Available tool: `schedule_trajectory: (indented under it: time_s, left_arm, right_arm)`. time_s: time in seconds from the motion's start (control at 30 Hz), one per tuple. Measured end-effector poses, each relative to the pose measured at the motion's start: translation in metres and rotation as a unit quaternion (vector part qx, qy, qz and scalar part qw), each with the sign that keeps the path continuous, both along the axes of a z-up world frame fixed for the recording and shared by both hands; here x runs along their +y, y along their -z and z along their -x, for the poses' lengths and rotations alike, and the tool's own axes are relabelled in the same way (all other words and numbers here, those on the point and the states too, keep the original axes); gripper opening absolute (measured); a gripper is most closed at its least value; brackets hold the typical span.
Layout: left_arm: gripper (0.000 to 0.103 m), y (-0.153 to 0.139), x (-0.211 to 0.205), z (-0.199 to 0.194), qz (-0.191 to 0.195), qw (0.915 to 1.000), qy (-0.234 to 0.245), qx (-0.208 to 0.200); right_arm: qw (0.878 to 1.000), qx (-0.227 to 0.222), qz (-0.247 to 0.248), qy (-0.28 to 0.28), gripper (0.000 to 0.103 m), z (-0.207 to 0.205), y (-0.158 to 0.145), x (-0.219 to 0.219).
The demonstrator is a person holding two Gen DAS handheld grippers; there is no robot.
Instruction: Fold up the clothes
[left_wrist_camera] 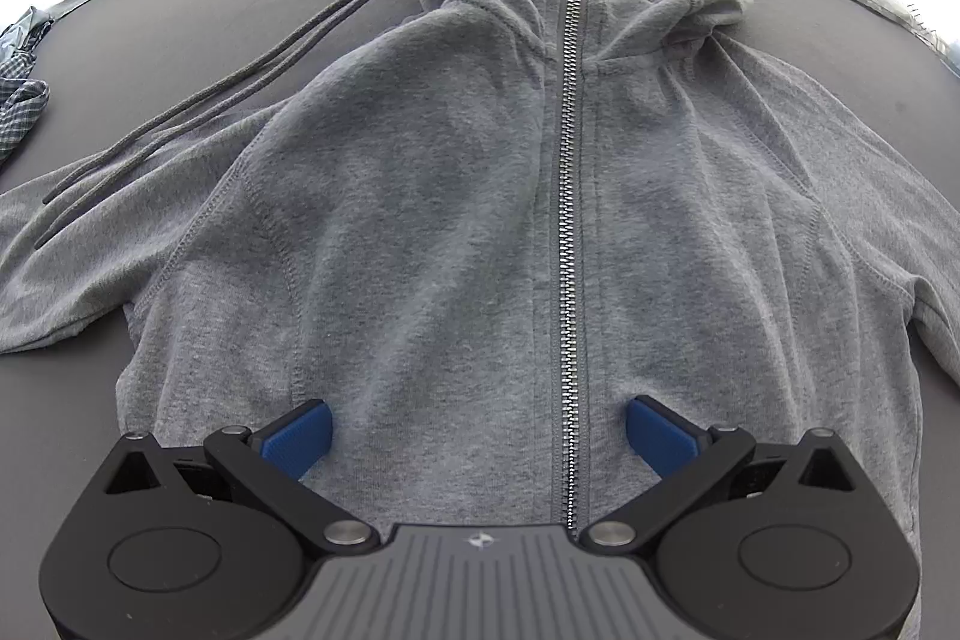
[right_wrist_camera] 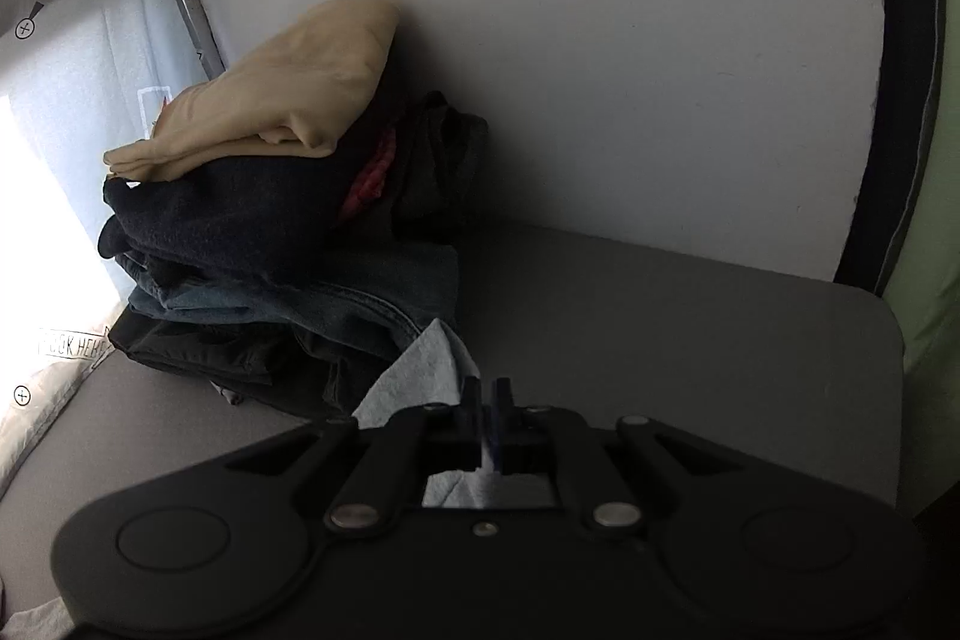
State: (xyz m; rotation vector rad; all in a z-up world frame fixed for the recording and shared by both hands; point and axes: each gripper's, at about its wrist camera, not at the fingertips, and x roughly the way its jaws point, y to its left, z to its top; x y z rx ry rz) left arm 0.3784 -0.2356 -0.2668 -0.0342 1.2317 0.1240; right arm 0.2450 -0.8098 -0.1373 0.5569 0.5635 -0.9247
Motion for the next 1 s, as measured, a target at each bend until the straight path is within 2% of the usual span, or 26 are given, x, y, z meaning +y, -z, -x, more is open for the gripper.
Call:
schedule_trajectory:
  time_s: [0.17, 0.3, 0.4, 0.5, 0.53, 0.57, 0.63, 0.7, 0.77, 0.83, 0.9, 0.93, 0.97, 1.0]
  left_arm:
    - [0.103, 0.001, 0.001, 0.001, 0.0, 1.0, 0.002, -0.001]
    - [0.103, 0.001, 0.001, 0.001, 0.0, 1.0, 0.0, -0.002]
    - [0.103, 0.003, 0.001, 0.0, 0.0, 1.0, -0.001, -0.004]
    - [0.103, 0.004, -0.001, 0.0, -0.001, 0.9999, -0.001, -0.013]
    - [0.103, 0.005, -0.001, 0.0, -0.001, 0.9999, -0.001, -0.016]
    - [0.103, 0.005, -0.001, 0.0, -0.001, 0.9998, 0.0, -0.019]
    - [0.103, 0.005, -0.001, 0.003, -0.002, 0.9998, -0.001, -0.021]
    - [0.103, 0.003, 0.0, 0.011, -0.008, 0.9997, -0.002, -0.021]
    - [0.103, 0.001, 0.003, 0.021, -0.018, 0.9995, -0.001, -0.025]
    - [0.103, -0.001, 0.008, 0.036, -0.023, 0.9992, -0.004, -0.033]
    - [0.103, -0.005, 0.016, 0.054, -0.028, 0.9988, -0.014, -0.038]
    - [0.103, -0.007, 0.021, 0.066, -0.026, 0.9986, -0.018, -0.042]
    - [0.103, -0.01, 0.026, 0.078, -0.024, 0.9984, -0.022, -0.047]
    - [0.103, -0.012, 0.03, 0.091, -0.023, 0.9981, -0.025, -0.051]
  right_arm:
    - [0.999, 0.032, -0.031, 0.017, 0.0, 0.004, 0.04, -0.017]
    - [0.996, 0.077, -0.039, 0.023, 0.0, 0.001, 0.062, -0.026]
    - [0.996, 0.073, -0.054, 0.023, 0.001, 0.004, 0.066, -0.025]
    - [0.996, 0.075, -0.043, 0.005, 0.005, 0.002, 0.063, -0.015]
    - [0.997, 0.07, -0.04, -0.002, 0.01, 0.001, 0.061, -0.011]
    - [0.997, 0.061, -0.041, -0.009, 0.023, 0.001, 0.061, -0.007]
    - [0.997, 0.053, -0.041, -0.034, 0.043, -0.003, 0.062, 0.001]
    - [0.996, 0.049, -0.038, -0.062, 0.043, -0.007, 0.065, 0.009]
    - [0.992, 0.088, -0.005, -0.094, 0.044, -0.013, 0.065, 0.02]
    - [0.981, 0.142, 0.041, -0.127, 0.045, -0.019, 0.063, 0.034]
    - [0.962, 0.196, 0.103, -0.161, 0.047, -0.021, 0.055, 0.053]
    - [0.954, 0.21, 0.123, -0.178, 0.054, -0.021, 0.051, 0.063]
    - [0.949, 0.212, 0.133, -0.193, 0.067, -0.02, 0.047, 0.072]
    - [0.947, 0.207, 0.131, -0.207, 0.073, -0.018, 0.044, 0.08]
